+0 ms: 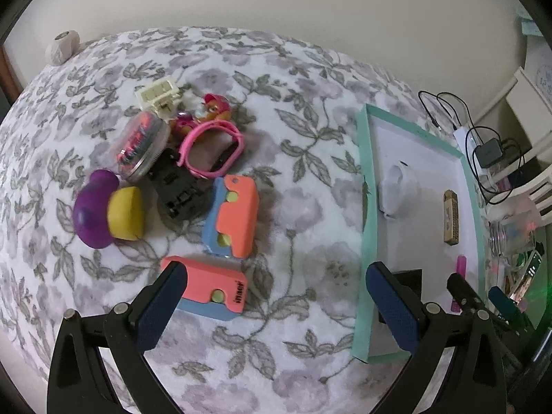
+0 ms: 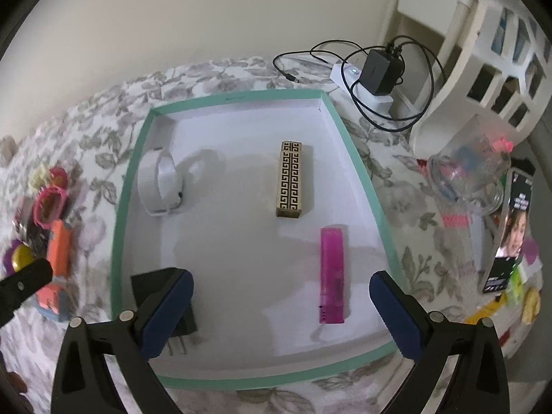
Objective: Organize rigid objects
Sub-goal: 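Withdraw both tools from the tray toward the remaining objects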
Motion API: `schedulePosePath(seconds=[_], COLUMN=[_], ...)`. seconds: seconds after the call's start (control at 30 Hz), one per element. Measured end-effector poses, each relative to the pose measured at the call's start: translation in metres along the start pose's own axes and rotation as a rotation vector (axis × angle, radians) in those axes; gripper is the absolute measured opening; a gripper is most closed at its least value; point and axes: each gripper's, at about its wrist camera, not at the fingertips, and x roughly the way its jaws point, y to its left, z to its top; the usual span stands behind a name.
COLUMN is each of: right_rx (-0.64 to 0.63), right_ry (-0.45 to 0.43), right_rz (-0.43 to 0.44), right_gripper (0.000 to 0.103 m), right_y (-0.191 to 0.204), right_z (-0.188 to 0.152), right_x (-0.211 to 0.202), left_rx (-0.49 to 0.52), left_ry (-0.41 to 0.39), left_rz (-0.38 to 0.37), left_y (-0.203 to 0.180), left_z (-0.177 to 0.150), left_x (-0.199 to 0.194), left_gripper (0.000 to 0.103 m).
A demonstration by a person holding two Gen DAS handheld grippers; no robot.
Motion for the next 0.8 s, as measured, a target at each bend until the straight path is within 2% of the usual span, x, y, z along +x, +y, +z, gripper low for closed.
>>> schedulePosePath(seconds=[0.27,0.4,0.5,0.63,0.8], right_rx=[0.043,0.043,0.045,-0.035,-0.085], right_ry=[-0.047,-0.080,-0.086,-0.116,-0.116], right_rz=[0.065,0.090,0.158,0.177,0.239], right_gripper=[0.103,0.103,0.103,0.103,0.103], right_y=[0.006,0.017,0.029,0.059,0.093], right_z=[0.002,0.003,0.004,0.004,0.001], right_x=[-0.011,-0.021,-0.028,-0.038,-0.045], left_rx=[-0.041,-0.085,-0.156,-0.299,-0.389], left_ry=[-0.038,-0.065,-0.070,-0.061,-0.041], left_rz=[0.000,-0.024,-0.023,-0.015,0.001], left_y=[0.021,0.047,0.078,0.128,0.167], left_z=[0.008,0.016,0.024,0.026,0.026], left_x=[-0.012,-0.025,-0.028,-0.027,-0.023], left_gripper=[0.103,0.103,0.103,0.103,0.103])
